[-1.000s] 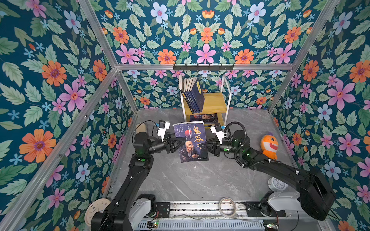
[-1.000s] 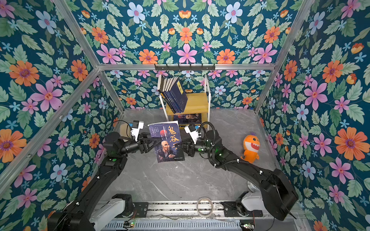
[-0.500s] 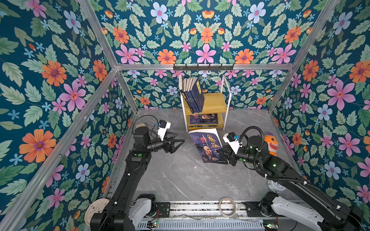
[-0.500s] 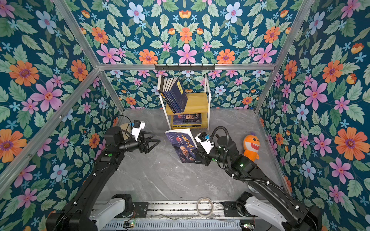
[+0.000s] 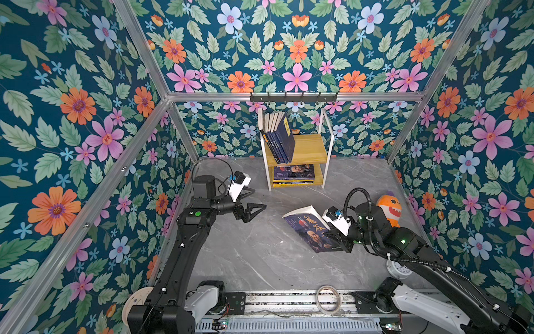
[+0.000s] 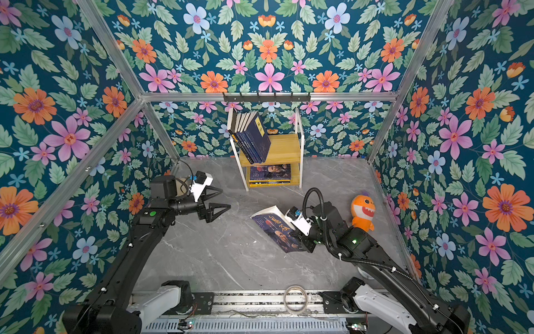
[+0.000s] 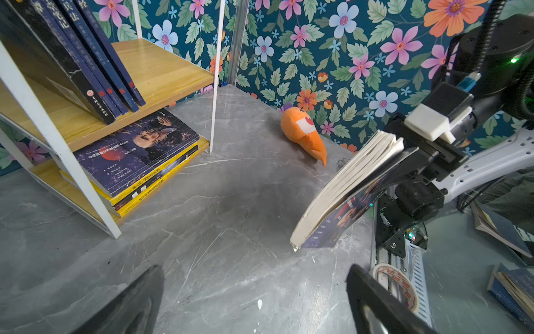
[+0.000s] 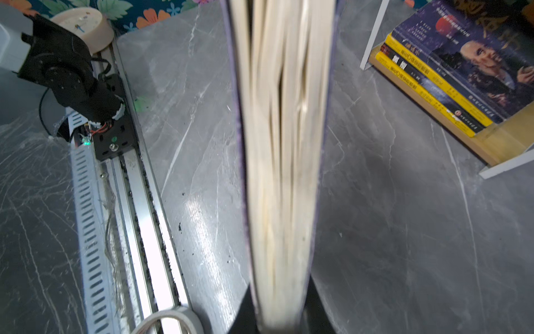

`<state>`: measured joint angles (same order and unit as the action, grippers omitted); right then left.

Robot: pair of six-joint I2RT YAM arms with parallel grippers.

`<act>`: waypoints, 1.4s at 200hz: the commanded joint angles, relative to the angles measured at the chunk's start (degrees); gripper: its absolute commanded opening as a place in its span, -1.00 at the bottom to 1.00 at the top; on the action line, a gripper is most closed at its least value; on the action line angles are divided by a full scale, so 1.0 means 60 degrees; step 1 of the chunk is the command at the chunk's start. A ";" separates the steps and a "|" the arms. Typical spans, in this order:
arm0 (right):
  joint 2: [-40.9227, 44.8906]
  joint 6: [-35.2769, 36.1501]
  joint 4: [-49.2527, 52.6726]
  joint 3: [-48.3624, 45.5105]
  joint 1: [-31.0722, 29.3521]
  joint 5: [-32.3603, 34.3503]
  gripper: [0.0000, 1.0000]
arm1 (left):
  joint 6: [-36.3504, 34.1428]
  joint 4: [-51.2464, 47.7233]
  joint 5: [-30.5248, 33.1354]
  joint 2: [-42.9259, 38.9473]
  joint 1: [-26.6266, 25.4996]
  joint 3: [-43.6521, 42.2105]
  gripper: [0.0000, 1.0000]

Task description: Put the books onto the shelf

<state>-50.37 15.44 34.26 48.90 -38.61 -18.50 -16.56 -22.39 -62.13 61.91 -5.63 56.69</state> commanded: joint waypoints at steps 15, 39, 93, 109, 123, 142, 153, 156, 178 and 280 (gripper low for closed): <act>-0.0375 0.0697 0.0317 0.0368 -0.0006 -0.0498 -1.00 | -0.1259 -0.0790 -0.0607 0.0166 -0.0074 0.0226 0.99; -0.0811 0.0896 0.0704 0.0811 -0.0010 -0.0813 -1.00 | -0.1977 -0.1254 -0.0670 0.0232 -0.0402 0.0270 0.99; -0.1767 0.1175 0.0839 0.1550 -0.0025 -0.1608 -1.00 | -0.3662 -0.2529 -0.0676 0.0454 -0.1253 0.0703 0.99; -0.2051 0.1284 0.0838 0.1805 -0.0025 -0.1799 -1.00 | -0.4063 -0.2825 -0.0680 0.0637 -0.1551 0.0788 0.99; -0.2268 0.1348 0.0810 0.2028 -0.0039 -0.1906 -1.00 | -0.4517 -0.3203 -0.0759 0.0801 -0.1815 0.0898 0.99; -0.2562 0.1482 0.0809 0.2331 -0.0097 -0.2014 -1.00 | -0.4652 -0.3372 -0.0907 0.0942 -0.2041 0.0953 0.99; -0.2723 0.1538 0.0821 0.2515 -0.0167 -0.2025 -1.00 | -0.4653 -0.3378 -0.1009 0.1032 -0.2132 0.0960 0.99; -0.2774 0.1555 0.0825 0.2559 -0.0182 -0.2039 -1.00 | -0.4645 -0.3377 -0.1023 0.1056 -0.2167 0.0965 0.99; -0.3062 0.1615 0.0751 0.2762 -0.0301 -0.2142 -1.00 | -0.4554 -0.3374 -0.1022 0.1328 -0.2352 0.1062 0.99; -0.3816 0.1528 0.0434 0.3338 -0.0816 -0.1903 -1.00 | -0.2773 -0.2100 -0.1411 0.1628 -0.2812 0.0640 -1.00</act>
<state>-73.71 24.29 40.14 69.12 -43.38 -29.02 -38.09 -39.24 -69.08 72.36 -22.55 61.76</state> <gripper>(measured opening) 0.142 0.142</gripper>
